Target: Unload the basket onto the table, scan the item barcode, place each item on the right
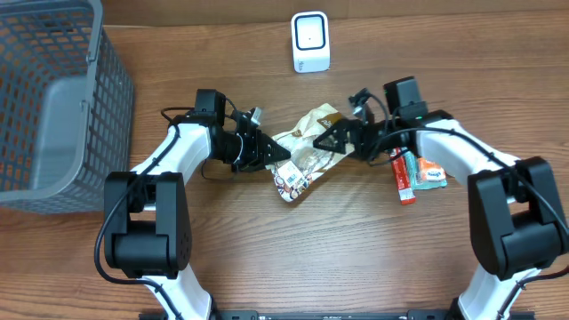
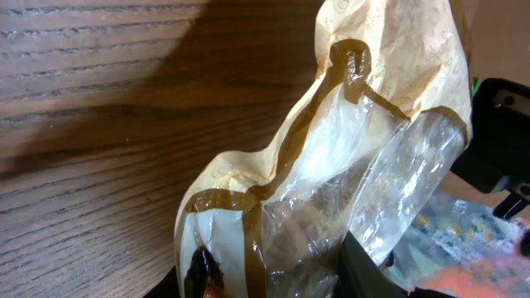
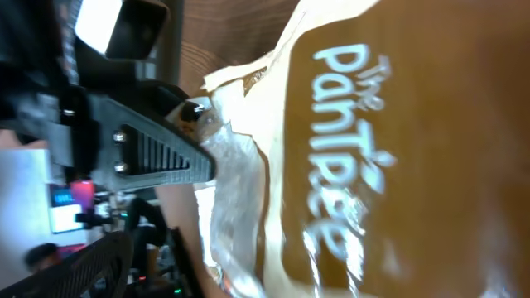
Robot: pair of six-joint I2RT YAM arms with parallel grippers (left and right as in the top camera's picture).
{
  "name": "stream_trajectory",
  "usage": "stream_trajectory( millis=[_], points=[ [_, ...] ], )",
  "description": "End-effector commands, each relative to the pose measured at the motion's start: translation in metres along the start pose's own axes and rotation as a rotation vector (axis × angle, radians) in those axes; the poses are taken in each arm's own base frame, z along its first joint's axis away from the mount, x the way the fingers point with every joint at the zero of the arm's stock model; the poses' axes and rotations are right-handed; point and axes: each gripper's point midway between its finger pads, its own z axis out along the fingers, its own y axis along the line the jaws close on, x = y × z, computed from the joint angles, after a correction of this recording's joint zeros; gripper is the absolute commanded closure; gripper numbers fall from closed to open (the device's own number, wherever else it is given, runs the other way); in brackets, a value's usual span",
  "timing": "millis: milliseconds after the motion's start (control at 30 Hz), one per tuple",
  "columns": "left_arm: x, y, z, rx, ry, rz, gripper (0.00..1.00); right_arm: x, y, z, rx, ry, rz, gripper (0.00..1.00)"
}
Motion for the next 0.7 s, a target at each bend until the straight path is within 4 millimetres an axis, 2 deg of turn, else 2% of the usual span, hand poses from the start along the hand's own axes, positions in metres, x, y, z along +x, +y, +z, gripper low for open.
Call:
stream_trajectory(
  millis=[0, 167, 333, 433, 567, 667],
  points=[
    [-0.007, -0.011, -0.005, 0.045, -0.013, 0.083, 0.84, -0.004, -0.003, 0.008, 0.072, -0.024, -0.050, 0.00],
    [-0.006, -0.013, -0.005, 0.054, -0.012, 0.146, 0.83, -0.014, 0.003, 0.018, 0.093, -0.064, -0.130, 0.00],
    [-0.003, -0.012, -0.005, 0.053, -0.002, 0.174, 0.83, -0.014, 0.004, 0.018, 0.091, -0.064, -0.132, 0.01],
    [-0.003, -0.012, -0.005, 0.053, -0.001, 0.176, 0.83, -0.012, 0.004, 0.019, 0.093, -0.056, -0.125, 0.12],
    [-0.003, -0.012, -0.005, 0.053, -0.001, 0.176, 0.83, -0.010, 0.007, 0.022, 0.089, -0.050, -0.136, 0.36],
    [-0.003, -0.012, -0.005, 0.053, -0.001, 0.176, 0.83, -0.008, 0.011, 0.026, 0.083, -0.046, -0.149, 0.48]
  ],
)
